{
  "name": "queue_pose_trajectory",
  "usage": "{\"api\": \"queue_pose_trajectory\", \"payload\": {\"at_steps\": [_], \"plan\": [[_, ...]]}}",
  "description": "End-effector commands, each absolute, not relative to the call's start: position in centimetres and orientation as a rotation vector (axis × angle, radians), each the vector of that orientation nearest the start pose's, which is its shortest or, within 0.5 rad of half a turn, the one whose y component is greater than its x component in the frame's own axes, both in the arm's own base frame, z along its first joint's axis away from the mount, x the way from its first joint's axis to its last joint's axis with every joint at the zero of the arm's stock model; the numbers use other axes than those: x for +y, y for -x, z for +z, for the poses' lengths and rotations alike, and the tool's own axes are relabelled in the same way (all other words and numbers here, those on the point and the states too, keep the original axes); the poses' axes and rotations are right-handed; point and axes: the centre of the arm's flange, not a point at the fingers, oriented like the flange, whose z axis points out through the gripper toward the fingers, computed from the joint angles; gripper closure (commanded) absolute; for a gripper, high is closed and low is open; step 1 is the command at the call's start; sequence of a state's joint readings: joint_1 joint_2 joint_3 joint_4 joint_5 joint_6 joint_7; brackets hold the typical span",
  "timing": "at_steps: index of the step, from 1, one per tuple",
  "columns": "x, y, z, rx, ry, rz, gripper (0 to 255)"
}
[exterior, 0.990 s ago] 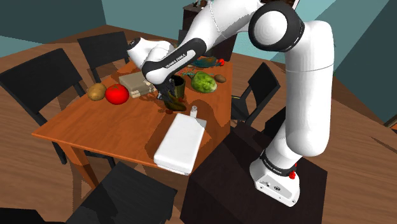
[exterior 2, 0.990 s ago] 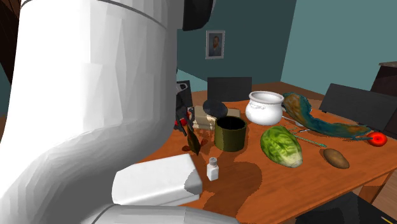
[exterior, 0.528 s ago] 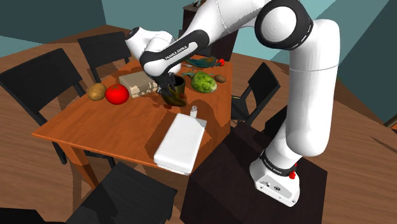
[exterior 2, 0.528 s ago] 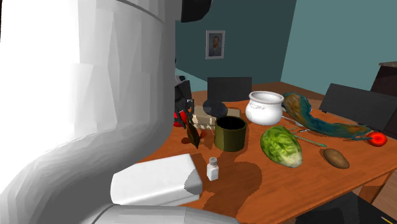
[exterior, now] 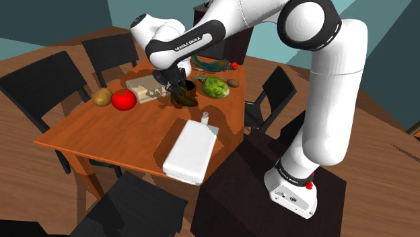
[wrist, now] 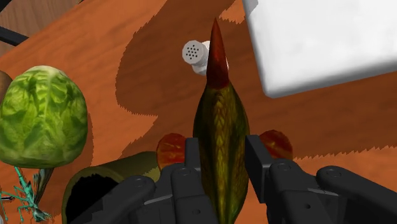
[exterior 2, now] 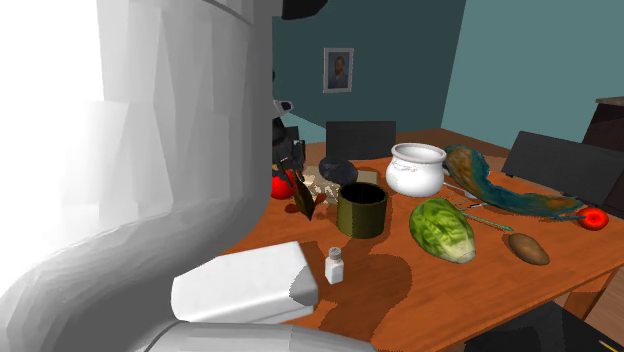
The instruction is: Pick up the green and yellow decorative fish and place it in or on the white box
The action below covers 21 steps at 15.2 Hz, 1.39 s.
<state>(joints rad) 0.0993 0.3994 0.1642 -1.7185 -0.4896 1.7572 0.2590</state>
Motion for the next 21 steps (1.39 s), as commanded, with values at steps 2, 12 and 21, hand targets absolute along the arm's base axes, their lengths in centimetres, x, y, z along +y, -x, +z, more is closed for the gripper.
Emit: {"api": "queue_pose_trajectory", "payload": {"at_steps": [2, 12, 21], "plan": [[11.2, -61.1, 35.7, -0.326, 3.571, 0.423, 255], [17.0, -50.9, 38.2, -0.326, 3.571, 0.423, 255], [23.0, -40.5, 40.5, -0.326, 3.571, 0.423, 255]]}}
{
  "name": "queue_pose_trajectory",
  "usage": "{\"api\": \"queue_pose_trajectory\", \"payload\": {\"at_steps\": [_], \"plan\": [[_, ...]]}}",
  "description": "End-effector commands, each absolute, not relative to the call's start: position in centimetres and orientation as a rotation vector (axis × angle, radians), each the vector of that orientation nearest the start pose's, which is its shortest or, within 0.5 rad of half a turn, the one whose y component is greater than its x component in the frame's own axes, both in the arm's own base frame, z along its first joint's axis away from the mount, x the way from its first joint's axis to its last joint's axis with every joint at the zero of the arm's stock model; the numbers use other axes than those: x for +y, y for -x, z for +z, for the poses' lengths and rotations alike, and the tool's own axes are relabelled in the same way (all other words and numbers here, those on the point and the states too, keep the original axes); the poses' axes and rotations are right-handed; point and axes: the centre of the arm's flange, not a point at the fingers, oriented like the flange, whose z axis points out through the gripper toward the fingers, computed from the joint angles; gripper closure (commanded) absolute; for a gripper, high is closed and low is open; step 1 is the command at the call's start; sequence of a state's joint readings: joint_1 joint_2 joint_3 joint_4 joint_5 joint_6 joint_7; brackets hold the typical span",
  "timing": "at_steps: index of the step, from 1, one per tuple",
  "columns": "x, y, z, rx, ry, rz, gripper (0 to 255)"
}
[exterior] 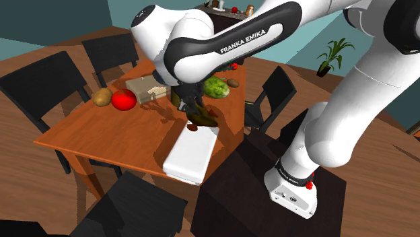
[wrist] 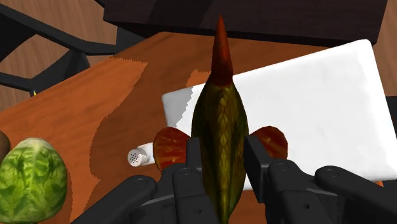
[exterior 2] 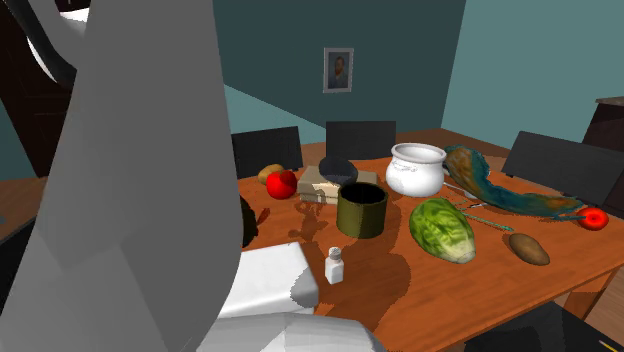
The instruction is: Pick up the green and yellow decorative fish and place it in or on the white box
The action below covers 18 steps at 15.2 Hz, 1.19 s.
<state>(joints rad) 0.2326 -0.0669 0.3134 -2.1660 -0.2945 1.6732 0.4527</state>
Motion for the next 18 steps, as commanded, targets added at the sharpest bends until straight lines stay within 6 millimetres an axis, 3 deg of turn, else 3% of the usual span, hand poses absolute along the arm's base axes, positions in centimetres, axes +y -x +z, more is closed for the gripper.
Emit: {"api": "queue_pose_trajectory", "payload": {"at_steps": [1, 18], "plan": [[23.0, -40.5, 39.9, -0.326, 3.571, 0.423, 255], [23.0, -40.5, 31.0, -0.326, 3.571, 0.423, 255]]}}
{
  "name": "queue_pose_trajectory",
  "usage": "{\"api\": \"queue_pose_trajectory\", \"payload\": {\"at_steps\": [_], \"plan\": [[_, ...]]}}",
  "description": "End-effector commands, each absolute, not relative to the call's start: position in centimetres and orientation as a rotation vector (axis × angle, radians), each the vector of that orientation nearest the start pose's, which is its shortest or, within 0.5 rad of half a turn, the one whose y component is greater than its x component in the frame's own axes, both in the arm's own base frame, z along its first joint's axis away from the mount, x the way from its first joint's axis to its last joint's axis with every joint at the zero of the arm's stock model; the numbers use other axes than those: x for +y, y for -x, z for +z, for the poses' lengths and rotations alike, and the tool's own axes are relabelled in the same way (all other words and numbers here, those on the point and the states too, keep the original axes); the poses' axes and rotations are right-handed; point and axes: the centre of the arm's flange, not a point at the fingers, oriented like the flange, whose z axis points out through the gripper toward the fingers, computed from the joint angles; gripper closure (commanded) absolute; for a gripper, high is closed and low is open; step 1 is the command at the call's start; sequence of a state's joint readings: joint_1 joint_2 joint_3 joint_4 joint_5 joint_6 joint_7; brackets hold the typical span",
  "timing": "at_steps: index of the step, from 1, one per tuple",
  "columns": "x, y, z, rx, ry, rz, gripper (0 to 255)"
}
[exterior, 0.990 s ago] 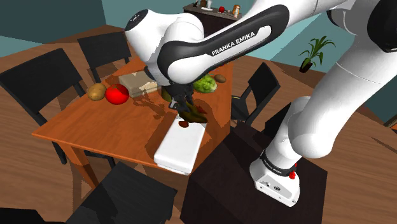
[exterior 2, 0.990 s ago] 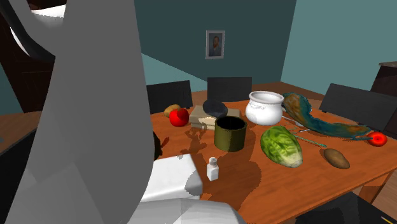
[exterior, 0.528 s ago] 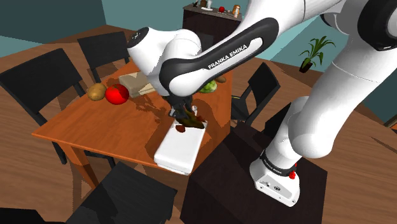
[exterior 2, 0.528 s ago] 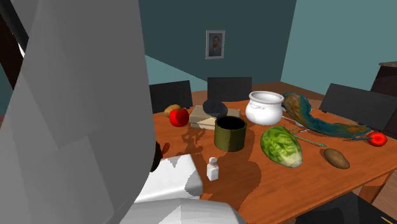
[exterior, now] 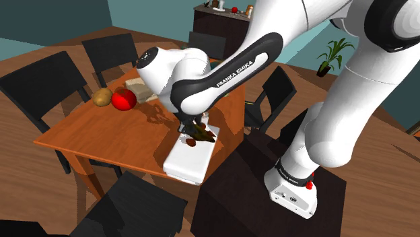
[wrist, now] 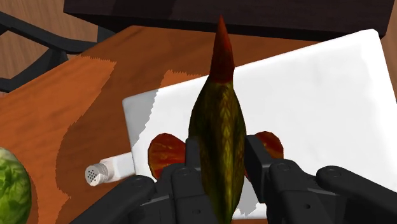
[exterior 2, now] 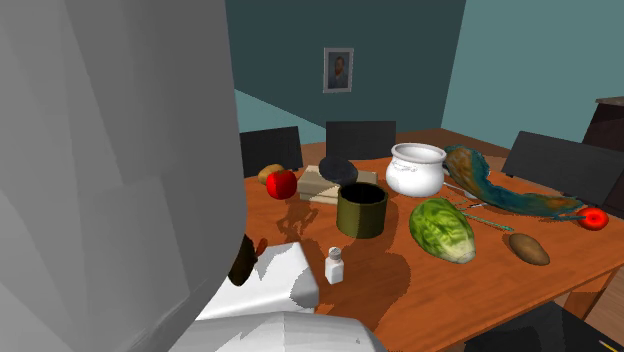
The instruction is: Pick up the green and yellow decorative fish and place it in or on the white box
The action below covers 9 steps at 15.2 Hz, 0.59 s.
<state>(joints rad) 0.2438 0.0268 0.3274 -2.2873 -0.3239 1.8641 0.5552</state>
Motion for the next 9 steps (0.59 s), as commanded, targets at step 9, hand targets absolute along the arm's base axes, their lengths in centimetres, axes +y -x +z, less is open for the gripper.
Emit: {"api": "queue_pose_trajectory", "payload": {"at_steps": [9], "plan": [[23.0, -40.5, 29.0, -0.326, 3.571, 0.423, 255]]}}
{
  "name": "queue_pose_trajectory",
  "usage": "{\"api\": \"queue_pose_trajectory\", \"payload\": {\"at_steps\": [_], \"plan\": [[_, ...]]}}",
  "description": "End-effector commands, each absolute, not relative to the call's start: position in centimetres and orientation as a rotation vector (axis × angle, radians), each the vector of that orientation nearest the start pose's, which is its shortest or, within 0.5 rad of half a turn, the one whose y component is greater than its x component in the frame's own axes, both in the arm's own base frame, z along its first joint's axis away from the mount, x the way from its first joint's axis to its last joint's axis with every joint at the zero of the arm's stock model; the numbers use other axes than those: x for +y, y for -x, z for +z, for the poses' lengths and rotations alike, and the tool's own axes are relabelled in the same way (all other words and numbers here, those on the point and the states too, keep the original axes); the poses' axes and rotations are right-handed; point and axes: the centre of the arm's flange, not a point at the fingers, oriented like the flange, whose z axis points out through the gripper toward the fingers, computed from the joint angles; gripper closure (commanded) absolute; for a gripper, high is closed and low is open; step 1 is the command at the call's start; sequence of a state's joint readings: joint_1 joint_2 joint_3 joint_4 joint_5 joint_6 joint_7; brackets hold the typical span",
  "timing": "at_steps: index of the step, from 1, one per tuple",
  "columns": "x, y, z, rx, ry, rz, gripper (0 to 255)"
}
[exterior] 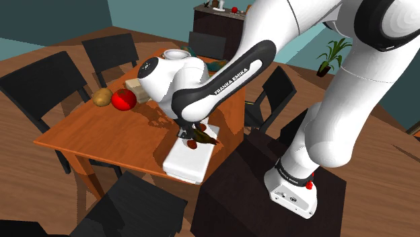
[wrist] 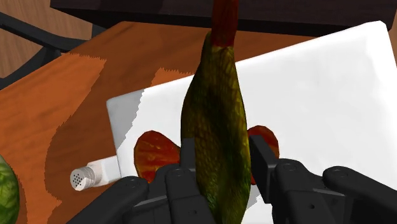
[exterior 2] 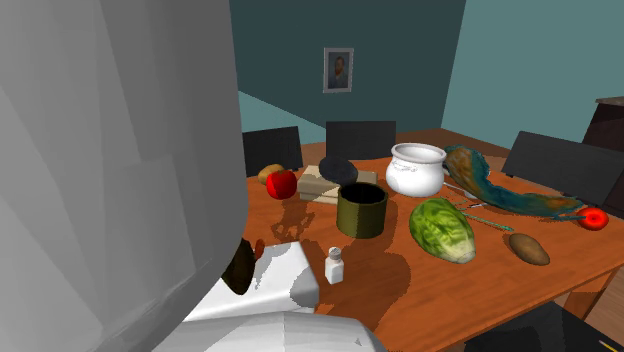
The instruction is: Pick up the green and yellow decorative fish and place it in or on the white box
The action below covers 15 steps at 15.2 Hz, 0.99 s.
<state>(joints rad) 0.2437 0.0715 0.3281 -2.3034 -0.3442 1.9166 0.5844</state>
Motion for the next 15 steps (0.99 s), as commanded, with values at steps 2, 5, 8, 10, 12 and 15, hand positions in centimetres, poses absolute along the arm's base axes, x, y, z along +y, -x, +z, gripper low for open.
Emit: {"api": "queue_pose_trajectory", "payload": {"at_steps": [2, 5, 8, 10, 12, 15], "plan": [[23.0, -40.5, 29.0, -0.326, 3.571, 0.423, 255], [23.0, -40.5, 29.0, -0.326, 3.571, 0.423, 0], [23.0, -40.5, 29.0, -0.326, 3.571, 0.423, 0], [23.6, -40.7, 30.2, -0.326, 3.571, 0.423, 0], [24.8, -41.2, 32.5, -0.326, 3.571, 0.423, 0], [25.3, -41.4, 33.4, -0.326, 3.571, 0.423, 0]]}}
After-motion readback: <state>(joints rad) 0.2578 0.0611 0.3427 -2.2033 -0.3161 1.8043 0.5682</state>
